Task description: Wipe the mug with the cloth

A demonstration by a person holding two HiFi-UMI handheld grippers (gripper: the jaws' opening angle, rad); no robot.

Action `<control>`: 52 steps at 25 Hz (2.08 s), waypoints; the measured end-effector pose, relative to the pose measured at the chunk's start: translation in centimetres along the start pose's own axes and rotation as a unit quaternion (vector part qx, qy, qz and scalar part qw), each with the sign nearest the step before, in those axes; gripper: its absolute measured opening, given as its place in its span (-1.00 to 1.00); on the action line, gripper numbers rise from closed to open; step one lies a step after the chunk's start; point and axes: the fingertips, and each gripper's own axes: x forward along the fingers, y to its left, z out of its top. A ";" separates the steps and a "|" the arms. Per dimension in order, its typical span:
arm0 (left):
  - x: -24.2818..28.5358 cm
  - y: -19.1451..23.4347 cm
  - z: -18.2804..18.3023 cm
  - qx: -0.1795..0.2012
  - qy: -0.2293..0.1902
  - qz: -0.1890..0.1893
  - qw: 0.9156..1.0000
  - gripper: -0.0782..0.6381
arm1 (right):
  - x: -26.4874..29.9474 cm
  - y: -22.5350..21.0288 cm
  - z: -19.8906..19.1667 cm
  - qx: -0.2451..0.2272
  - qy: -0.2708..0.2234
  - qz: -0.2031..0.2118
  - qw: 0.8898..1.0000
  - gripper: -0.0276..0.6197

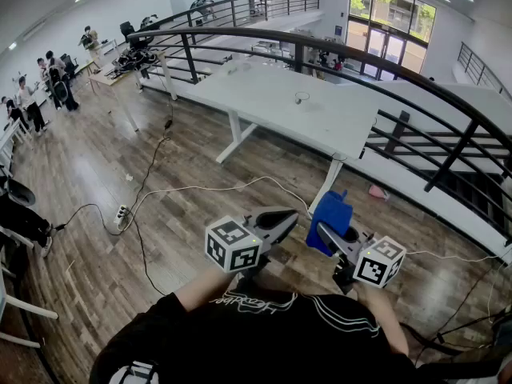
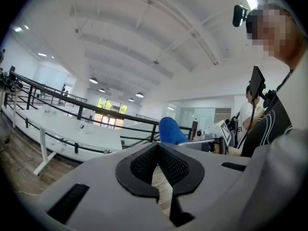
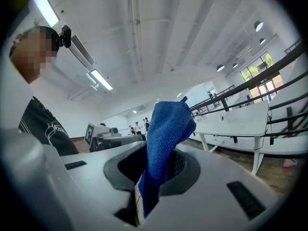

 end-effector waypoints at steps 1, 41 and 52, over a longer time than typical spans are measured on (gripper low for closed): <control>0.2 -0.2 0.1 0.001 0.000 0.000 1.000 -0.76 | -0.2 -0.1 0.1 0.000 -0.001 0.000 1.000 -0.75; 13.9 42.7 2.6 -0.091 0.033 0.003 0.995 -0.76 | 27.9 -31.8 3.7 0.114 0.012 -0.074 0.991 -0.75; 24.9 67.7 9.6 -0.041 0.067 -0.040 0.996 -0.76 | 45.1 -50.9 12.9 0.125 -0.025 -0.129 0.983 -0.75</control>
